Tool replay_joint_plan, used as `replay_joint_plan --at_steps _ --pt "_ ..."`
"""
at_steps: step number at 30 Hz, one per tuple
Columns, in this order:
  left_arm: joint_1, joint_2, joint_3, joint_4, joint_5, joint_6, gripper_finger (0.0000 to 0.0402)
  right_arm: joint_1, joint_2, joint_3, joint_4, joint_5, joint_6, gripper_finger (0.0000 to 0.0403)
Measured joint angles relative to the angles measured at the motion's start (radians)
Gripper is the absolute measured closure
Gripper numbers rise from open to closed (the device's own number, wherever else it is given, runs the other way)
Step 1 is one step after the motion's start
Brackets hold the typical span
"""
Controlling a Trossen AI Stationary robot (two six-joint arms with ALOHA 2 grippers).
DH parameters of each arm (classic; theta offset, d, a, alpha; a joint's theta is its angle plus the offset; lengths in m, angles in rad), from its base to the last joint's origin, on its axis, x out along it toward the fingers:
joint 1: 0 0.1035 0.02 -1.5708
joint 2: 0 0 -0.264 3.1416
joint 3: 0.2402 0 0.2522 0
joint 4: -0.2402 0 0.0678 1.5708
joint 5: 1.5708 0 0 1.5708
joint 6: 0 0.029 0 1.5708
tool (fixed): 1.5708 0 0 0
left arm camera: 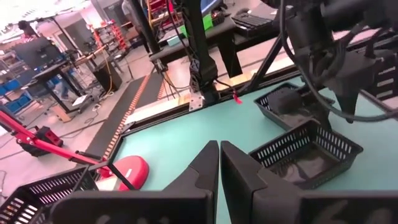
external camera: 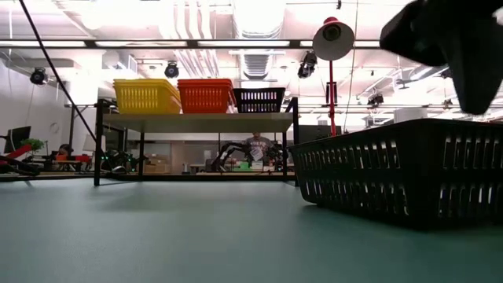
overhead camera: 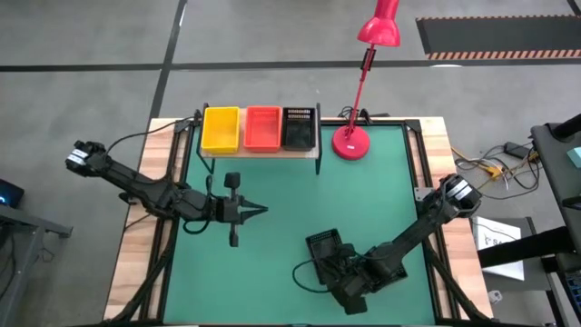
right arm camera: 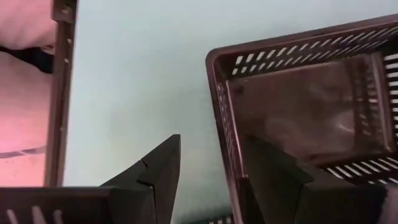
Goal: Stack baskets on shelf by color
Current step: Stack the left black bin on top of the black bin on the shelf
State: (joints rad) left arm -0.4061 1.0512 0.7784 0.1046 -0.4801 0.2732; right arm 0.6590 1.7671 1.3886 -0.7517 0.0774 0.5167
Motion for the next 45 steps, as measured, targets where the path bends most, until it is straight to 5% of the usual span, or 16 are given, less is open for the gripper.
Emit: replay_joint_plan --at_steps 9,18,26,35,45 --pt "0.0 -0.007 0.0 -0.01 -0.002 0.028 0.0401 -0.006 0.067 -0.002 0.054 -0.001 -0.041 0.0256" --pt "-0.002 -0.065 -0.01 -0.059 -0.007 0.024 0.0402 -0.022 0.056 -0.002 0.057 0.001 -0.07 0.038" --pt "-0.002 -0.144 -0.082 -0.021 -0.009 0.026 0.0401 -0.043 0.048 0.031 0.016 0.002 -0.098 0.0389" --pt "-0.002 -0.173 -0.109 -0.013 -0.026 0.052 0.0401 -0.073 0.042 0.245 -0.188 0.059 -0.164 0.039" --pt "-0.002 -0.264 -0.166 0.019 -0.027 0.074 0.0402 -0.136 0.041 0.553 -0.436 0.286 -0.253 0.0391"
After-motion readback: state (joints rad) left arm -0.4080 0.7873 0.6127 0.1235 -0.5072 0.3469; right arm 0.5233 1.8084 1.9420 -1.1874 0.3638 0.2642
